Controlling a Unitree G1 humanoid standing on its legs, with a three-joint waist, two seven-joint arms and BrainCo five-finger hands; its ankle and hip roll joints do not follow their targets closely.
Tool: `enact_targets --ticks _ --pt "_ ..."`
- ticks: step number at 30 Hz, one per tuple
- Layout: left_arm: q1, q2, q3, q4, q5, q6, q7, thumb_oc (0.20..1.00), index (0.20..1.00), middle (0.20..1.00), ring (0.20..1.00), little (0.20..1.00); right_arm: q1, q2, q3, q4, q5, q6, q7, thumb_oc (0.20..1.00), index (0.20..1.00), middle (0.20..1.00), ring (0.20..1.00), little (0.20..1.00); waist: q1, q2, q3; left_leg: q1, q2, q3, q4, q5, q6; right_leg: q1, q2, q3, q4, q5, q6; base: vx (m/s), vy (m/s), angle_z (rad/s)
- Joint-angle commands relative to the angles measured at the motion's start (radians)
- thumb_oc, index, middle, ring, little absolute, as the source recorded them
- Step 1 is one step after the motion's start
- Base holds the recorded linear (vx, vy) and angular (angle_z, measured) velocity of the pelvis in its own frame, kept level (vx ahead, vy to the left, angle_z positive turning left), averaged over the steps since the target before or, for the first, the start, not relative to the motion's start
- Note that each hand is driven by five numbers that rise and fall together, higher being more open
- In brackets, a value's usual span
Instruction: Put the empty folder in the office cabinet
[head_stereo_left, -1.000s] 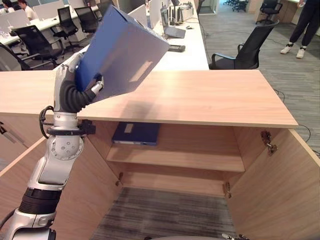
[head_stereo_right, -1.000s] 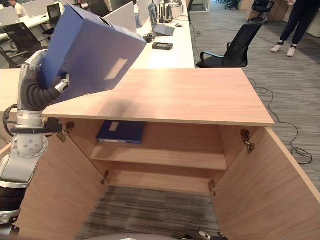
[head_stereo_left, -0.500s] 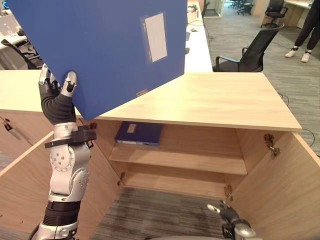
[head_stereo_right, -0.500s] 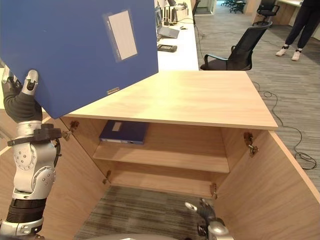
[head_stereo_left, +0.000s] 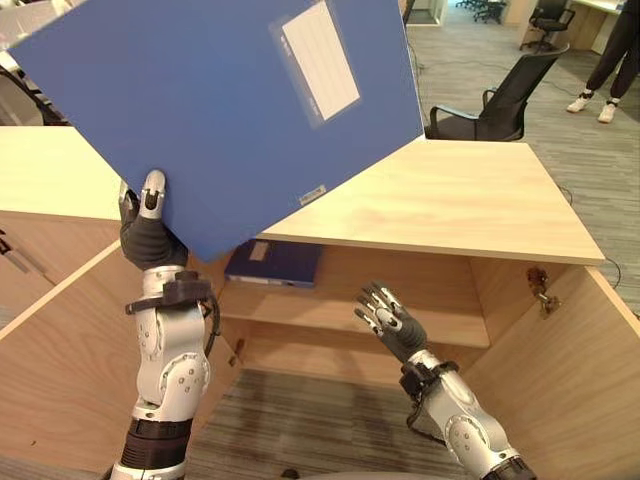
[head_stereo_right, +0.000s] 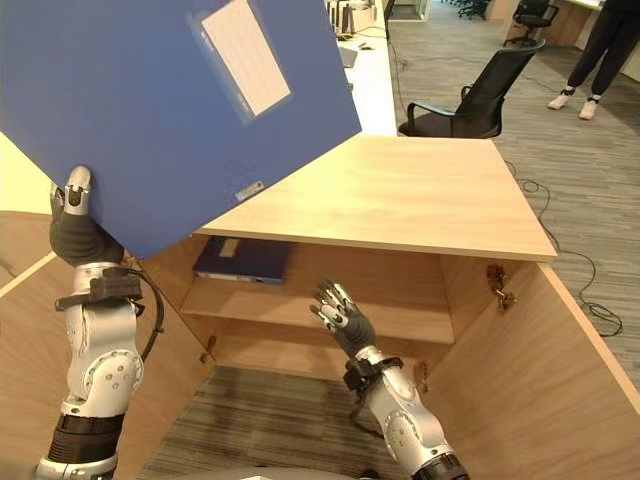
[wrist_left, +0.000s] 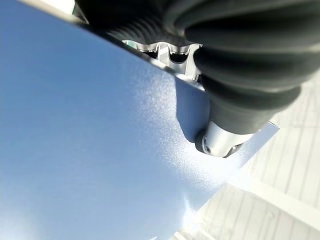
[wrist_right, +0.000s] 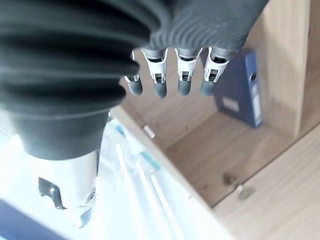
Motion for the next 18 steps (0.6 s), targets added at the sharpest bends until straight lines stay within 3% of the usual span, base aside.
enact_targets --ticks 1,18 --pt "-0.053 0.027 -0.003 -0.049 -0.022 -0.031 -0.048 0.200 0.200 0.200 0.200 0.200 -0.092 0.026 0.034 -0.084 0.101 -0.048 0.032 1.000 1.000 1.000 1.000 1.000 -0.010 -0.029 0.010 0.010 -0.004 0.040 0.012 -0.059 -0.009 0.028 -0.020 0.046 0.009 -0.097 0.052 0.00 0.000 0.00" --pt "0.001 -0.017 -0.074 -0.012 -0.039 0.003 -0.074 0.200 0.200 0.200 0.200 0.200 -0.227 0.071 0.087 -0.164 0.160 -0.088 0.014 1.000 1.000 1.000 1.000 1.000 -0.004 -0.030 0.010 0.010 -0.001 0.041 0.012 -0.056 -0.006 0.026 -0.019 0.048 0.010 -0.095 0.048 0.00 0.000 0.00"
